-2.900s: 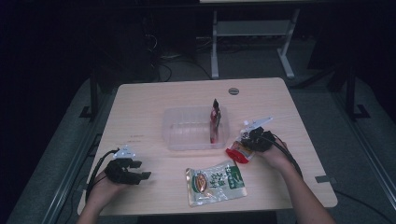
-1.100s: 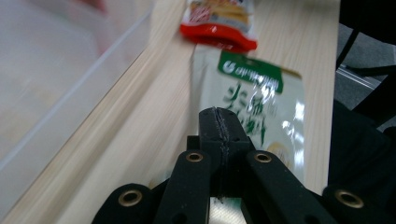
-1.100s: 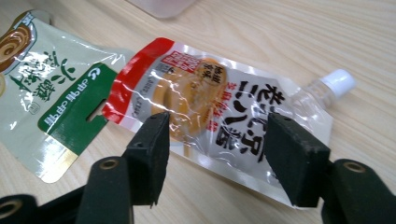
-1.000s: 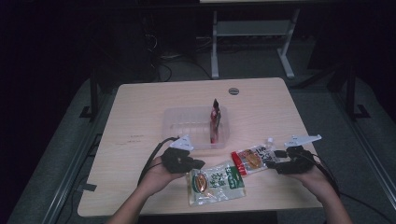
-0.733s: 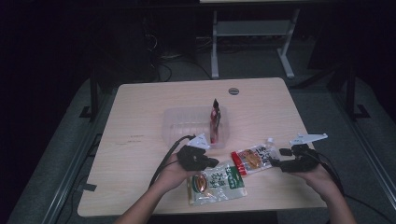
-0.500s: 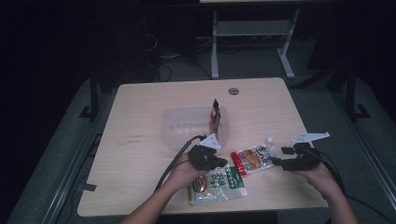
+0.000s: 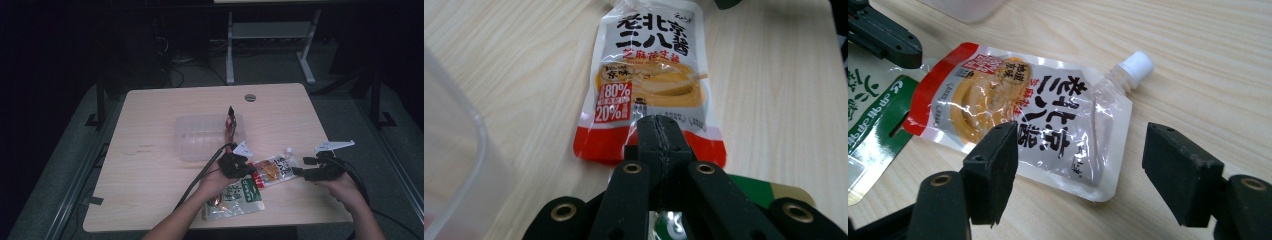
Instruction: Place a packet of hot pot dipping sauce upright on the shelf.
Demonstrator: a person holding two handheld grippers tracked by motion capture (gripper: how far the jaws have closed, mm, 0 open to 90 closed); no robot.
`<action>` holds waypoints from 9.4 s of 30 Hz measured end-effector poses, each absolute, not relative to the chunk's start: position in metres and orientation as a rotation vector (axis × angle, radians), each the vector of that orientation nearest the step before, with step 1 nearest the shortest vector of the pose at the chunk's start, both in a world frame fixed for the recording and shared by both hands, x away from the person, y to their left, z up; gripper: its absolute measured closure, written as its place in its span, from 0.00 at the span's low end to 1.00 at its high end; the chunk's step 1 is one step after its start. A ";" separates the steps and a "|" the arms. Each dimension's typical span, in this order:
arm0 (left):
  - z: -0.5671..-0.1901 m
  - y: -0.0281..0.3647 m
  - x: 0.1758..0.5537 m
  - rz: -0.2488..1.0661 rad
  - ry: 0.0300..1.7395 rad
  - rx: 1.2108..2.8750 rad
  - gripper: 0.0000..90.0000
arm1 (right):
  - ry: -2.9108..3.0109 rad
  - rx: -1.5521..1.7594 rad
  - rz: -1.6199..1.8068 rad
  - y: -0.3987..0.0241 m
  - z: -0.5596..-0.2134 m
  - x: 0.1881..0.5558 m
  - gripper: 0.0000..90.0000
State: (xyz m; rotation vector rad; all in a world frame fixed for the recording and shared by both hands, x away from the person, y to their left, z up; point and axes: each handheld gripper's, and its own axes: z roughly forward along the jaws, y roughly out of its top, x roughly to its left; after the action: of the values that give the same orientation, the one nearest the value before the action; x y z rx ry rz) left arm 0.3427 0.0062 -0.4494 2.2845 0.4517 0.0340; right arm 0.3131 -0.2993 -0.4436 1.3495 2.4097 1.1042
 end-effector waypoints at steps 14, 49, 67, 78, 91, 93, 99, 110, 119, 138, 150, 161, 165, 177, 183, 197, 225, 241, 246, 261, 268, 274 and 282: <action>-0.462 -0.008 0.341 0.063 0.444 2.385 1.00 | 2.431 1.429 1.110 -0.299 -0.456 0.329 0.32; -0.464 -0.007 0.345 0.031 0.446 2.379 1.00 | 2.528 1.383 1.217 -0.293 -0.463 0.333 0.95; -0.464 -0.006 0.345 0.029 0.434 2.377 1.00 | 2.534 1.222 1.484 -0.296 -0.441 0.324 1.00; -0.464 -0.008 0.344 0.026 0.448 2.364 1.00 | 2.484 1.100 1.752 -0.285 -0.422 0.317 1.00; -0.462 -0.017 0.337 0.001 0.425 2.364 1.00 | 2.450 0.969 1.816 -0.259 -0.404 0.314 1.00; -0.461 -0.017 0.337 -0.003 0.421 2.361 1.00 | 2.445 0.970 1.824 -0.258 -0.403 0.314 1.00; -0.454 -0.014 0.336 -0.015 0.427 2.368 1.00 | 2.428 0.954 1.822 -0.261 -0.399 0.311 1.00; -0.432 0.021 0.328 -0.028 0.437 2.362 1.00 | 2.411 0.954 1.802 -0.269 -0.395 0.307 0.99; -0.418 0.069 0.320 -0.048 0.463 2.358 0.92 | 2.407 0.930 1.807 -0.268 -0.390 0.302 0.99; -0.427 0.186 0.290 0.037 0.670 2.301 0.49 | 2.455 0.843 1.807 -0.245 -0.381 0.299 0.99; -0.436 0.233 0.278 0.052 0.781 2.247 0.30 | 2.485 0.755 1.828 -0.221 -0.370 0.300 0.99; -0.439 0.236 0.282 0.040 0.814 2.240 0.26 | 2.480 0.679 1.884 -0.203 -0.355 0.306 0.99; -0.439 0.237 0.282 0.038 0.814 2.242 0.26 | 2.475 0.653 1.901 -0.194 -0.349 0.309 0.99; -0.437 0.240 0.283 0.041 0.809 2.241 0.26 | 2.462 0.594 1.926 -0.173 -0.331 0.324 0.99; -0.437 0.241 0.284 0.041 0.812 2.237 0.26 | 2.452 0.577 1.917 -0.162 -0.320 0.338 0.99; -0.437 0.241 0.284 0.040 0.805 2.235 0.26 | 2.445 0.605 1.877 -0.141 -0.308 0.369 0.99; -0.438 0.241 0.287 0.018 0.772 2.250 0.26 | 2.505 0.709 1.742 -0.107 -0.320 0.422 0.99; -0.439 0.240 0.286 0.002 0.776 2.250 0.26 | 2.577 0.736 1.605 -0.087 -0.341 0.433 0.99; -0.441 0.240 0.287 -0.001 0.776 2.239 0.26 | 2.579 0.749 1.571 -0.082 -0.346 0.436 0.99; -0.442 0.236 0.287 -0.010 0.768 2.251 0.26 | 2.557 0.764 1.555 -0.076 -0.343 0.431 0.84; -0.441 0.235 0.287 -0.001 0.758 2.264 0.26 | 2.541 0.768 1.538 -0.095 -0.327 0.415 0.60; -0.440 0.233 0.286 -0.004 0.764 2.253 0.26 | 2.517 0.761 1.534 -0.119 -0.319 0.396 0.51; -0.440 0.233 0.284 -0.006 0.770 2.257 0.27 | 2.491 0.775 1.499 -0.151 -0.316 0.360 0.39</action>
State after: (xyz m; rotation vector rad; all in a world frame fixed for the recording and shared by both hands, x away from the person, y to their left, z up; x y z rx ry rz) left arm 0.2839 0.2328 -0.4395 2.2566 0.7696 -0.0063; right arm 0.3603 -0.1513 -0.3164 0.7752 2.4915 1.4986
